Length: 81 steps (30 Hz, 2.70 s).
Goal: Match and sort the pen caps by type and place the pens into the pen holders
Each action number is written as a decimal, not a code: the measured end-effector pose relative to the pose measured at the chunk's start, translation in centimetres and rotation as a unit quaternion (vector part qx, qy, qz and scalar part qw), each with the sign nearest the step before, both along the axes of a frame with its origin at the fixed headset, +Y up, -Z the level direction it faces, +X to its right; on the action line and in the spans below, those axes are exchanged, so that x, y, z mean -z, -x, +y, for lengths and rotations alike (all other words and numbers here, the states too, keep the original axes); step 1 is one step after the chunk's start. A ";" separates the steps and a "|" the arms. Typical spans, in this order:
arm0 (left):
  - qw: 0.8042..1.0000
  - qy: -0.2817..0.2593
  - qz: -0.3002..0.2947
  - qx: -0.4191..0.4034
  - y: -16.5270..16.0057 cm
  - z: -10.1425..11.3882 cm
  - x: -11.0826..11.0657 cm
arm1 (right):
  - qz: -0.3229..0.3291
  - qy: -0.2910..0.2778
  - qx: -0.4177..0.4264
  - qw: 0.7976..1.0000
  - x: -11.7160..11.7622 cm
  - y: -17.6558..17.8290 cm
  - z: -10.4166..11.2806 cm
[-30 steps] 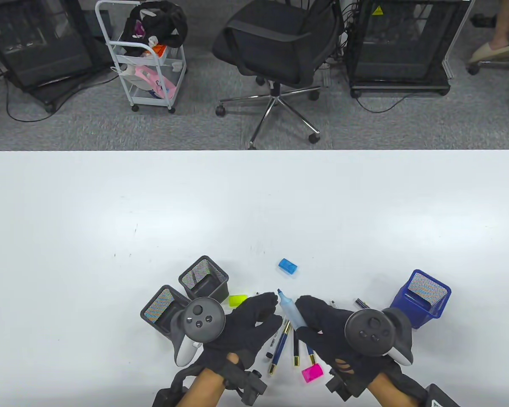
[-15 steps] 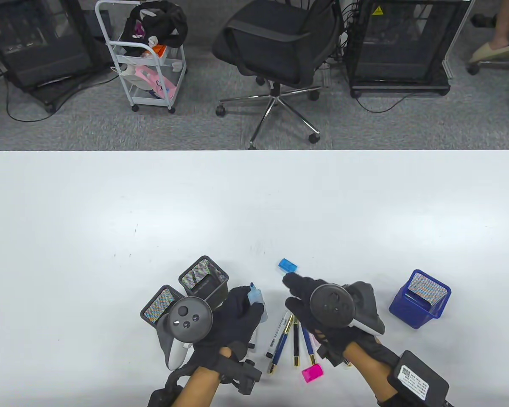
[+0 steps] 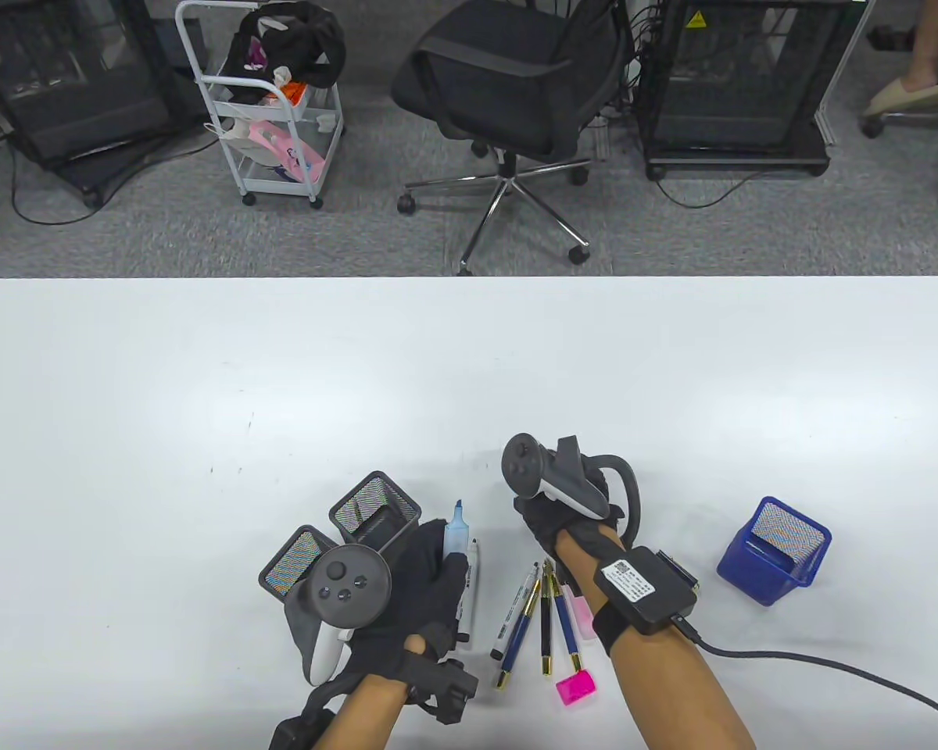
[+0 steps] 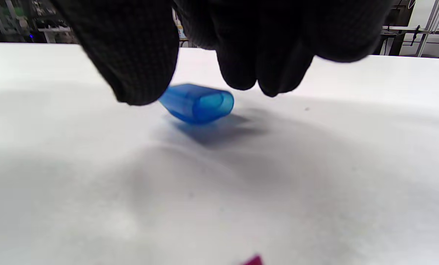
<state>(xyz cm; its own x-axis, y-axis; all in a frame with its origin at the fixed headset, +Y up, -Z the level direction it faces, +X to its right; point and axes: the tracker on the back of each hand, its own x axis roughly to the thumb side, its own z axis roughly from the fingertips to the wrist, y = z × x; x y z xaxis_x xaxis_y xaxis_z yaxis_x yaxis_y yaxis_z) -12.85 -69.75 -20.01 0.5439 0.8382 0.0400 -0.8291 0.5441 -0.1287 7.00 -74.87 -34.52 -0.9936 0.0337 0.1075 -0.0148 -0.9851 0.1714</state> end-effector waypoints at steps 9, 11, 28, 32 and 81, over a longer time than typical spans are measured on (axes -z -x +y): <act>1.000 0.014 -0.005 0.003 0.0 -0.5 0.1 | 0.003 -0.017 0.006 1.000 0.1 -0.3 0.6; 1.000 0.013 -0.008 0.003 0.0 -0.5 0.1 | 0.009 -0.020 0.051 0.998 -0.5 -1.1 2.3; 0.981 -0.096 -0.131 0.107 -3.8 0.5 -1.3 | -0.025 -0.039 0.501 0.864 -11.8 -11.0 7.8; 0.978 -0.104 -0.142 0.111 -4.4 0.3 -1.5 | -0.030 -0.041 0.496 0.867 -12.2 -11.8 7.4; 0.982 -0.084 -0.137 0.096 -4.2 -1.2 -0.8 | -0.132 -0.233 0.115 0.956 -15.2 -24.8 16.1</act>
